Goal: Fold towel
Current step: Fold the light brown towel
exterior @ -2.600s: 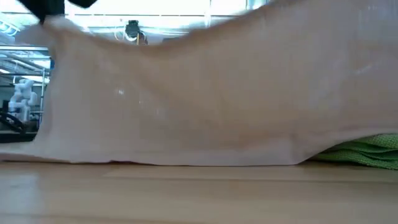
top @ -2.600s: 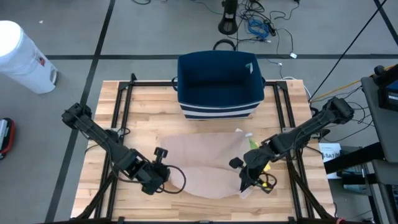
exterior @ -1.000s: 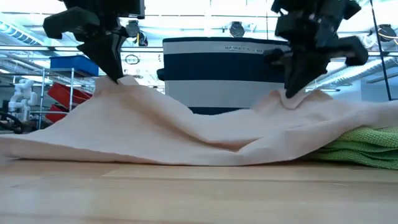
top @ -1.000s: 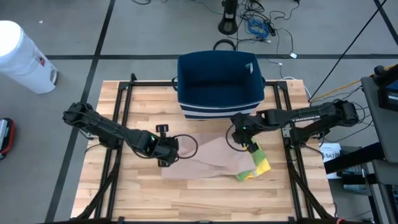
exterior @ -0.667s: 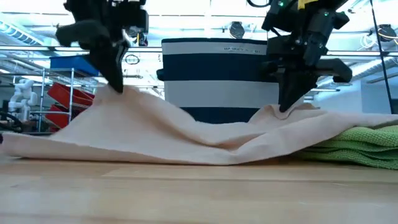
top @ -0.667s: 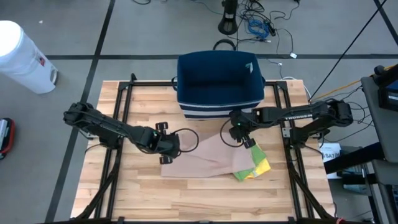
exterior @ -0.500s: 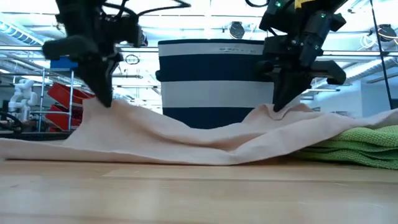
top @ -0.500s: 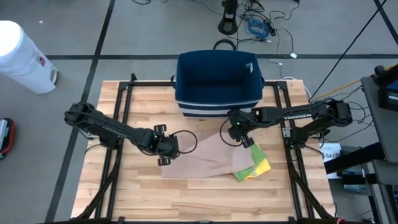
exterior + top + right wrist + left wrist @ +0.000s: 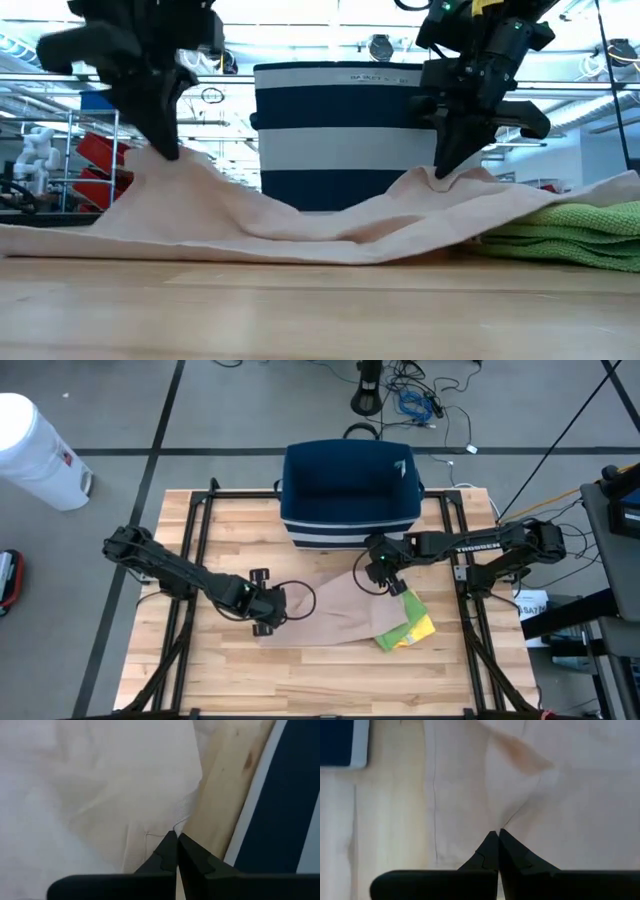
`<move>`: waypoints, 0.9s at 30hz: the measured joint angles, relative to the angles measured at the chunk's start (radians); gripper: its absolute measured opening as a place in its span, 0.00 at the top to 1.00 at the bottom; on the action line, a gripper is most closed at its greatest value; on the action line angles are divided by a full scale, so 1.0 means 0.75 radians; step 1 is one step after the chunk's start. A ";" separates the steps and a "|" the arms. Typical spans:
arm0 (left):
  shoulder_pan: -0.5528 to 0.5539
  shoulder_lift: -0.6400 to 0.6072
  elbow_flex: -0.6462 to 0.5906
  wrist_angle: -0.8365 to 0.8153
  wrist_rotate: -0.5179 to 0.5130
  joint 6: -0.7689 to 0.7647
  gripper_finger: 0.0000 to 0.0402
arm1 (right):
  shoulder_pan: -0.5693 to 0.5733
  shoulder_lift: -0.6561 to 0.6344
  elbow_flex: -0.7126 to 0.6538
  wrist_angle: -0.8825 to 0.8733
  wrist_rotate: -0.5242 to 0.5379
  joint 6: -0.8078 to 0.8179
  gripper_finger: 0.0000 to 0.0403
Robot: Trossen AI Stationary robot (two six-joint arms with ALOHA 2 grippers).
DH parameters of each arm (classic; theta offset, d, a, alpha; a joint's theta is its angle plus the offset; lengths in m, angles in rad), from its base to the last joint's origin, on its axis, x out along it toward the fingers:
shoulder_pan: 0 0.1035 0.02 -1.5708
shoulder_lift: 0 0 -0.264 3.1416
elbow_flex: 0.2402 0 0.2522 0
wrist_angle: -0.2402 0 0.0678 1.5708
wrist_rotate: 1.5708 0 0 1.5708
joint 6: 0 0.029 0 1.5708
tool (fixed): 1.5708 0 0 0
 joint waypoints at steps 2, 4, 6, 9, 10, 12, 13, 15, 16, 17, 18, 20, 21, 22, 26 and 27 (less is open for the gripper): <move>-0.001 -0.001 0.012 0.003 -0.004 0.019 1.00 | 0.000 0.000 0.000 0.000 0.029 0.024 1.00; 0.001 -0.002 0.012 -0.021 -0.004 0.015 1.00 | -0.002 0.000 0.000 -0.001 0.032 0.047 1.00; 0.009 -0.002 0.012 -0.052 -0.005 -0.009 0.99 | -0.002 0.000 0.000 -0.002 0.032 0.064 0.98; 0.029 -0.002 0.012 -0.080 -0.005 -0.025 0.94 | -0.002 0.000 0.000 -0.006 0.033 0.083 0.93; 0.030 -0.002 0.012 -0.079 -0.006 -0.030 0.91 | -0.002 0.000 0.000 -0.006 0.034 0.091 0.90; 0.031 -0.002 0.012 -0.075 -0.028 -0.038 0.85 | -0.001 0.000 0.001 -0.010 0.041 0.110 0.85; 0.030 -0.002 0.012 -0.073 -0.043 -0.040 0.81 | -0.001 0.000 0.000 -0.010 0.043 0.122 0.83; 0.030 -0.002 0.012 -0.073 -0.078 -0.059 0.74 | -0.001 -0.001 0.001 -0.011 0.067 0.148 0.78; 0.030 -0.002 0.012 -0.075 -0.095 -0.076 0.71 | 0.000 -0.001 0.001 -0.015 0.103 0.162 0.76; 0.030 -0.002 0.012 -0.080 -0.116 -0.088 0.68 | 0.003 -0.001 0.001 -0.023 0.148 0.172 0.75; 0.030 -0.002 0.012 -0.087 -0.135 -0.092 0.65 | 0.008 -0.001 0.001 -0.037 0.187 0.177 0.74; 0.031 -0.002 0.012 -0.091 -0.146 -0.093 0.60 | 0.019 -0.001 0.001 -0.060 0.216 0.181 0.73; 0.030 -0.002 0.012 -0.090 -0.144 -0.093 0.58 | 0.026 -0.001 0.001 -0.067 0.211 0.184 0.73; 0.025 -0.002 0.012 -0.086 -0.130 -0.092 0.57 | 0.035 -0.004 0.001 -0.070 0.197 0.191 0.73; -0.016 -0.002 0.012 -0.044 0.024 -0.051 0.55 | 0.076 -0.029 0.000 -0.072 0.076 0.248 0.74; -0.032 -0.002 0.012 -0.019 0.075 -0.036 0.55 | 0.089 -0.039 -0.001 -0.075 0.053 0.266 0.74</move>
